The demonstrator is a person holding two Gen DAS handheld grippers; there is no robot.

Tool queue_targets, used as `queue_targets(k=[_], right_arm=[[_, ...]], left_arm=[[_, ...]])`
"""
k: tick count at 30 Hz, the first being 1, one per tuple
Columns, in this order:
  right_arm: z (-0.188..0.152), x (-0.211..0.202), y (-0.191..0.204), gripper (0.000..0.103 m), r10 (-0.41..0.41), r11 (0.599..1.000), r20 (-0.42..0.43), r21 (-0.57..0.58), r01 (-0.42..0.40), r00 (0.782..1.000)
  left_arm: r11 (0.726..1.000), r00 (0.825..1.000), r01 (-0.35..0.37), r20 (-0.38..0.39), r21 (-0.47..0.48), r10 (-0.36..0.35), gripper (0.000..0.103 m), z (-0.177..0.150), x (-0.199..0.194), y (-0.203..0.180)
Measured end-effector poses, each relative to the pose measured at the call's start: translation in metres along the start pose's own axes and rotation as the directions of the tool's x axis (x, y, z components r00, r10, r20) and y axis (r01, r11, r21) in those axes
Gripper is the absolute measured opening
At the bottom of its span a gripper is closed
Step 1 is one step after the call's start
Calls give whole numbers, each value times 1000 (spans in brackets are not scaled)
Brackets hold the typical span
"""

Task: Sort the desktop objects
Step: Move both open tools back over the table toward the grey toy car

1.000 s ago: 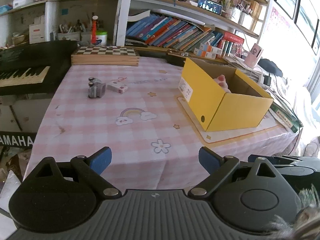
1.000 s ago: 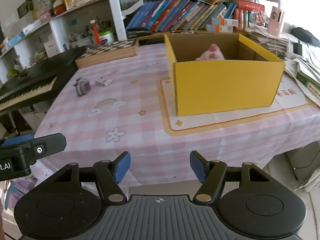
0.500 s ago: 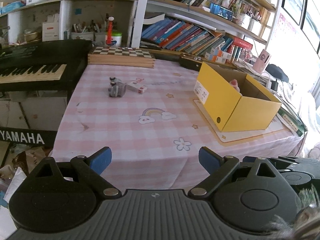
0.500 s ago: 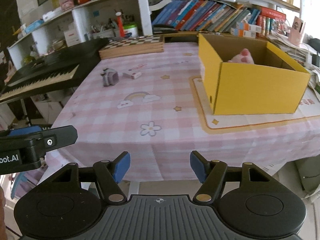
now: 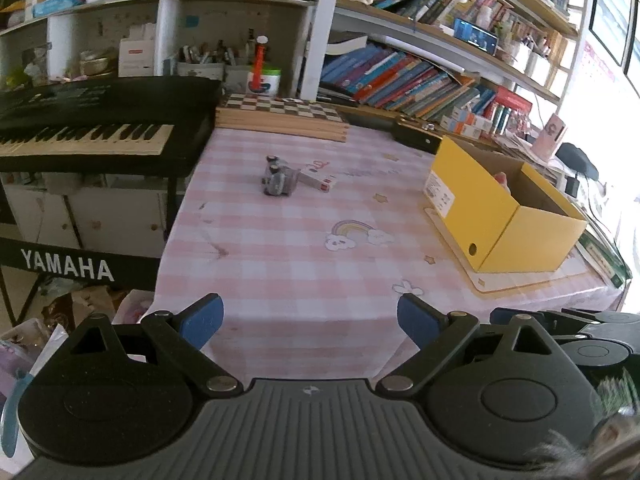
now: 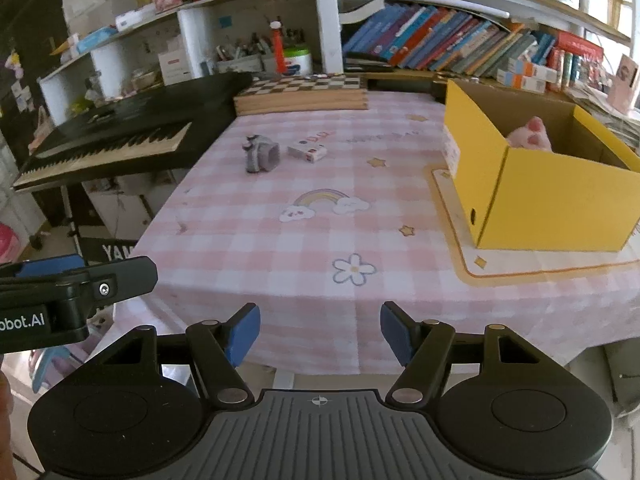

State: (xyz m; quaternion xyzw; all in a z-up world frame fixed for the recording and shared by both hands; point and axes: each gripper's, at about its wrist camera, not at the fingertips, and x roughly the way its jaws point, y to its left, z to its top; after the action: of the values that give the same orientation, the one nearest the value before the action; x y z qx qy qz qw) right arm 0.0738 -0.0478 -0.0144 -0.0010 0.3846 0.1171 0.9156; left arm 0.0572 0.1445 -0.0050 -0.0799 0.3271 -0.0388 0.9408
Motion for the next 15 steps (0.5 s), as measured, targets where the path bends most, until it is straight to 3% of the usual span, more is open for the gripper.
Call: queue_targets(k=[15], right_arm=[[12, 22, 4, 72, 22, 1000, -21, -16, -22, 1000]], left_arm=[[999, 999, -29, -23, -20, 28, 94, 8, 20, 9]])
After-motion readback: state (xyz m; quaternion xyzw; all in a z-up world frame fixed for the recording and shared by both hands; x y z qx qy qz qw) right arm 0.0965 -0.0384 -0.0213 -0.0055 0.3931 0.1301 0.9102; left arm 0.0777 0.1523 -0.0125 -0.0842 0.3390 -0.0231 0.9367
